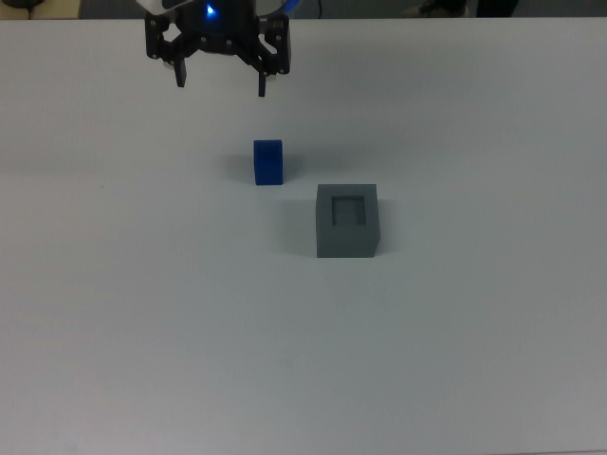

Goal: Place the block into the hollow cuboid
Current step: 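Lower the open gripper down over the blue block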

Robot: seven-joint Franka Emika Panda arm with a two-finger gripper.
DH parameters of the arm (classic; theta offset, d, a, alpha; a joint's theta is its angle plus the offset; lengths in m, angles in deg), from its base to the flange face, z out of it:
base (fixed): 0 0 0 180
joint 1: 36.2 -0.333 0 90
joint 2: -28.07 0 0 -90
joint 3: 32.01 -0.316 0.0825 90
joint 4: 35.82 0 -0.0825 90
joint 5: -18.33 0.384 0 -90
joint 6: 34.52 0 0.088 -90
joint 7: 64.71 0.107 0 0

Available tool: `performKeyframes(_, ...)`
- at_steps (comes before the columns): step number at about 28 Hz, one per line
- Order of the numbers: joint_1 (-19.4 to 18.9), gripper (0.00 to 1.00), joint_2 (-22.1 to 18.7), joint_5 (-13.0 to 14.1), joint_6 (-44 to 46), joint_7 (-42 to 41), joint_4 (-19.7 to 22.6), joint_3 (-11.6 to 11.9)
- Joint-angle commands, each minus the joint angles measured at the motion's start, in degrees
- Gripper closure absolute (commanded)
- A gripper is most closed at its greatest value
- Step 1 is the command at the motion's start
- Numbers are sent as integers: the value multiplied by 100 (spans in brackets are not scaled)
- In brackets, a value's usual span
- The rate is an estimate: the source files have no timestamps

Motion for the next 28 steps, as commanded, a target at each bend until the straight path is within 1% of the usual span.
performKeyframes(1,63,0,-111,482,-307,-141,274,-33)
performKeyframes(5,64,0,-252,620,-519,-265,689,-86)
performKeyframes(6,55,0,-314,611,-642,-266,925,-165)
performKeyframes(11,82,0,-446,541,-1108,-266,1594,-358)
performKeyframes(12,108,0,-481,480,-1283,-283,1847,-428)
performKeyframes(16,187,0,-472,172,-1416,-476,2236,-605)
performKeyframes(17,196,0,-446,50,-1425,-546,2428,-622)
performKeyframes(21,187,0,-332,-136,-1495,-547,2667,-622)
performKeyframes(22,187,0,-253,-162,-1504,-547,2702,-622)
performKeyframes(23,187,0,-61,-189,-1530,-547,2711,-622)
performKeyframes(28,161,0,300,-207,-1662,-486,2746,-622)
